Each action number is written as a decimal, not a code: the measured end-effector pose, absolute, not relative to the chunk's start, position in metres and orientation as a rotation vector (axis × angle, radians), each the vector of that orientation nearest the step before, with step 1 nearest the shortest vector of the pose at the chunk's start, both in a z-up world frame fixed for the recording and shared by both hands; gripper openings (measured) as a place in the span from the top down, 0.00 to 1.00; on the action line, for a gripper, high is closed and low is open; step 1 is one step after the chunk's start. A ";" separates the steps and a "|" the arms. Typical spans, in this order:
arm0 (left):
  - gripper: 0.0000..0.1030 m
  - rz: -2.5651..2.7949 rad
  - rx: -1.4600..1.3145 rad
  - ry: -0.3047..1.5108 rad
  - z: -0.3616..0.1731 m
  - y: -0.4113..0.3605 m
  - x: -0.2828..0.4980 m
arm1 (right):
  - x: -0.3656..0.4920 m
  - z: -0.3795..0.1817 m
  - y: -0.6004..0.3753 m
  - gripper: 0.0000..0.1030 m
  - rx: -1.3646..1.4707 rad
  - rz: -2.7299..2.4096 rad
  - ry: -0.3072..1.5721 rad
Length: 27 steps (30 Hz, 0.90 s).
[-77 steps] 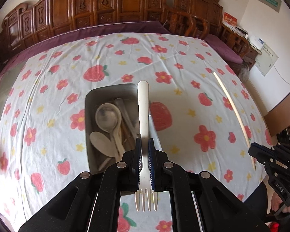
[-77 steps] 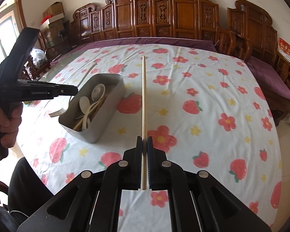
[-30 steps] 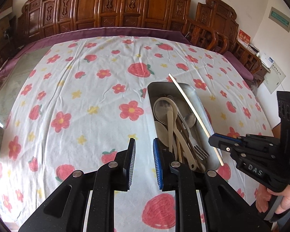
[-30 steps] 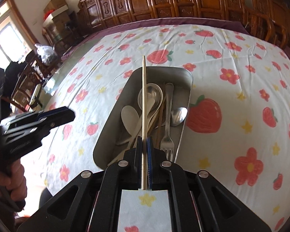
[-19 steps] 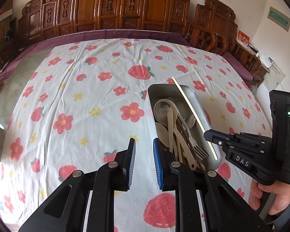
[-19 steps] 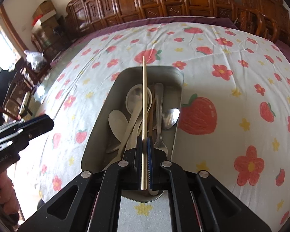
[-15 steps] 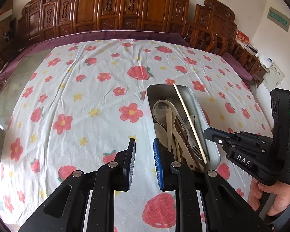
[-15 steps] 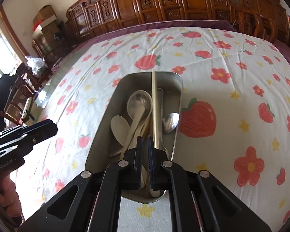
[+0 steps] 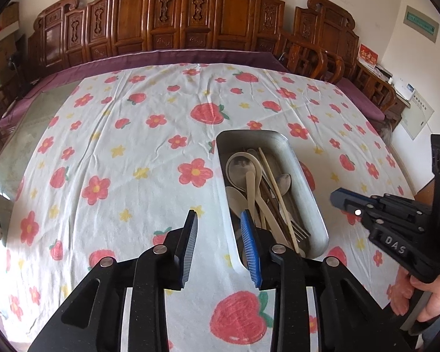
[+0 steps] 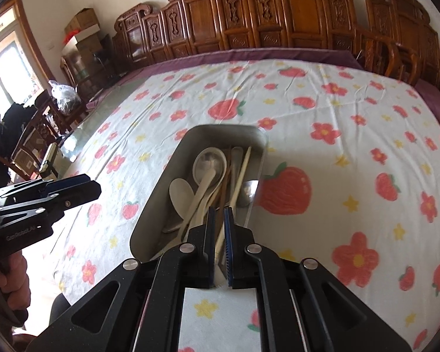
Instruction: Organize utensils
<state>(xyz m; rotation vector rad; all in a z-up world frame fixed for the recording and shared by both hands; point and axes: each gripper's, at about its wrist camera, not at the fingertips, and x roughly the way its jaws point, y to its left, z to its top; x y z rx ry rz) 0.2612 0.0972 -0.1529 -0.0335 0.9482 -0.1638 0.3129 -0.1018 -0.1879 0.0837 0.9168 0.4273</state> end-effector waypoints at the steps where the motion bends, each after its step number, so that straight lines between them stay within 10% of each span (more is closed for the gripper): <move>1: 0.67 -0.162 -0.030 0.944 -0.152 0.095 0.259 | 0.309 -0.183 -0.107 0.92 0.082 0.425 0.906; 9: 0.38 -0.140 -0.019 0.885 -0.138 0.074 0.228 | 0.267 -0.158 -0.144 0.91 0.060 0.410 0.847; 23: 0.08 -0.130 0.024 0.777 -0.118 0.024 0.155 | 0.190 -0.133 -0.196 0.12 0.042 0.304 0.734; 27: 0.07 -0.124 0.023 0.744 -0.107 0.016 0.138 | 0.170 -0.121 -0.206 0.03 0.041 0.270 0.691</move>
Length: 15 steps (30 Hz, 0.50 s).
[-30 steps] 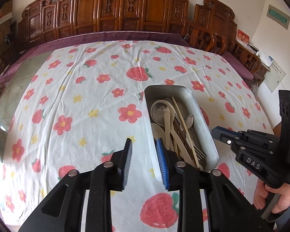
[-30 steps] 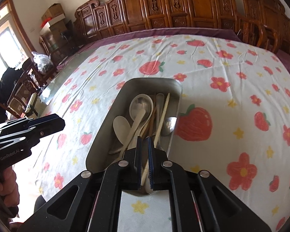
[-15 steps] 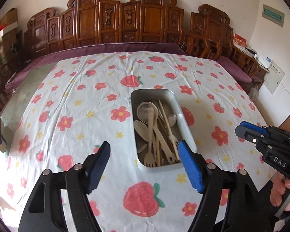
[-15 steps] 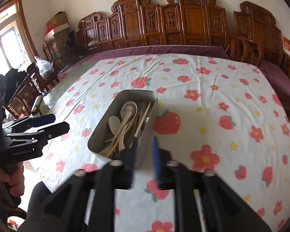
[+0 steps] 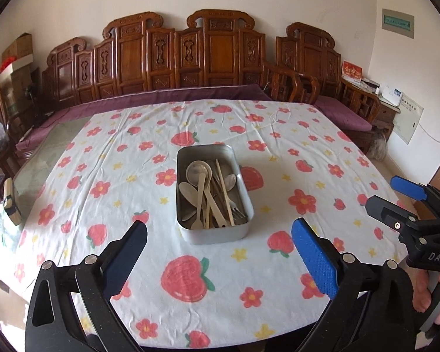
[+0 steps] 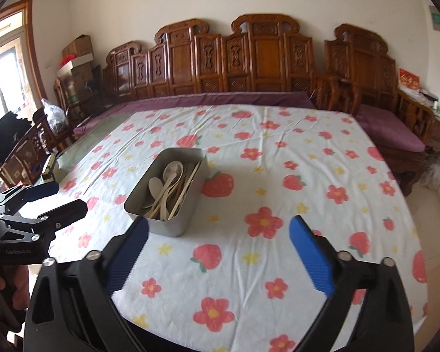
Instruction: Organize utensils
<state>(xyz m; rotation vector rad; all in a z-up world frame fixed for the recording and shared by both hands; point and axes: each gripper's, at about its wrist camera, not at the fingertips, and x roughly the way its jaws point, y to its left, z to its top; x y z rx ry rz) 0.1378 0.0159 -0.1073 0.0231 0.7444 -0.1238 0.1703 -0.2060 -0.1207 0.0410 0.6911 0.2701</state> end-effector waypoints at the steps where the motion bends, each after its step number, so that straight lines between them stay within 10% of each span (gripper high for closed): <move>1: 0.07 -0.122 0.026 0.737 -0.103 0.013 0.134 | 0.165 -0.115 -0.209 0.03 0.043 0.264 0.682; 15: 0.07 -0.135 0.034 0.579 -0.026 -0.009 0.090 | 0.108 -0.037 -0.225 0.03 0.038 0.227 0.500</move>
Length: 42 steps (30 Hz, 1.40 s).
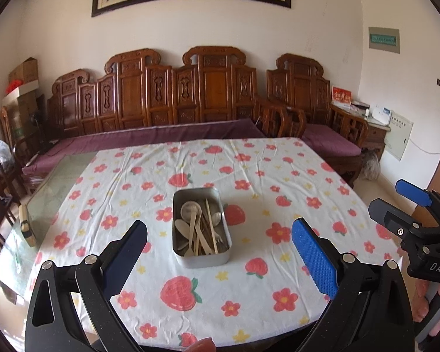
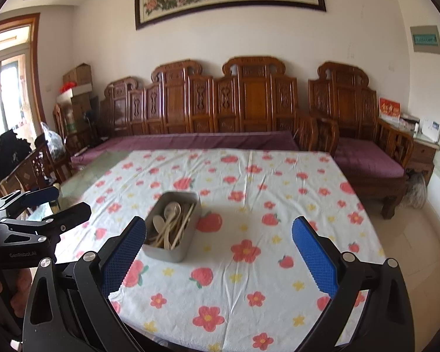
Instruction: Organize utensils
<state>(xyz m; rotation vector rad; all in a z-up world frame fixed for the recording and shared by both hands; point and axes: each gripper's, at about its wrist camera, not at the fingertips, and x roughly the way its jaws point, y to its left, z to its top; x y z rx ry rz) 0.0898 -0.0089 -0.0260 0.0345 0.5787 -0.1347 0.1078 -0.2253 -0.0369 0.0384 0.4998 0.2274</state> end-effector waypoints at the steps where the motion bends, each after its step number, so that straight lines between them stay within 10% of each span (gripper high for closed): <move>1: 0.07 -0.135 0.035 0.572 -0.022 -0.010 0.088 | 0.104 -0.030 -0.226 0.03 0.038 0.229 0.486; 42: 0.07 -0.080 -0.009 0.465 0.016 -0.006 0.058 | 0.072 0.011 -0.233 0.03 0.052 0.224 0.394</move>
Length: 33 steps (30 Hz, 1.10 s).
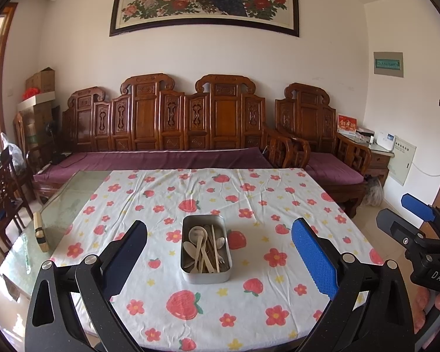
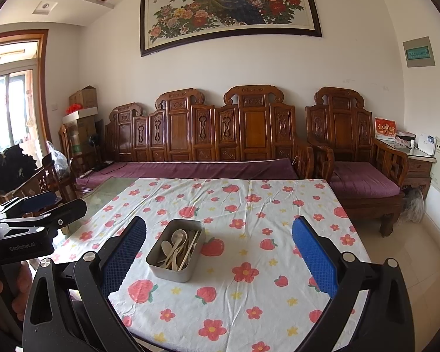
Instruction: Organize utensils
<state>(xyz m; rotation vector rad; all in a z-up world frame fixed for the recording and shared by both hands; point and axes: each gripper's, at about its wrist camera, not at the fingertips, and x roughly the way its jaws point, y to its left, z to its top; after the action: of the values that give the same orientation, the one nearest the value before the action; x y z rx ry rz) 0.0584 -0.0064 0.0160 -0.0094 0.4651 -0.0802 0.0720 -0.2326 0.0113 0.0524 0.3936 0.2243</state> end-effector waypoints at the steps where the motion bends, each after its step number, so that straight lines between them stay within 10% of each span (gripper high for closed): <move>1: 0.07 -0.080 -0.008 0.465 0.016 -0.006 0.058 | 0.072 0.011 -0.233 0.03 0.054 0.224 0.393; 33: 0.07 -0.087 -0.004 0.455 0.021 -0.008 0.058 | 0.073 0.010 -0.231 0.03 0.052 0.219 0.395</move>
<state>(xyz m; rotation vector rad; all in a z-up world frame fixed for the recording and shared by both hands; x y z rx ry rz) 0.0576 -0.0080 0.0209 -0.0037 0.4546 -0.0872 0.0729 -0.2311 0.0099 0.0523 0.3951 0.2192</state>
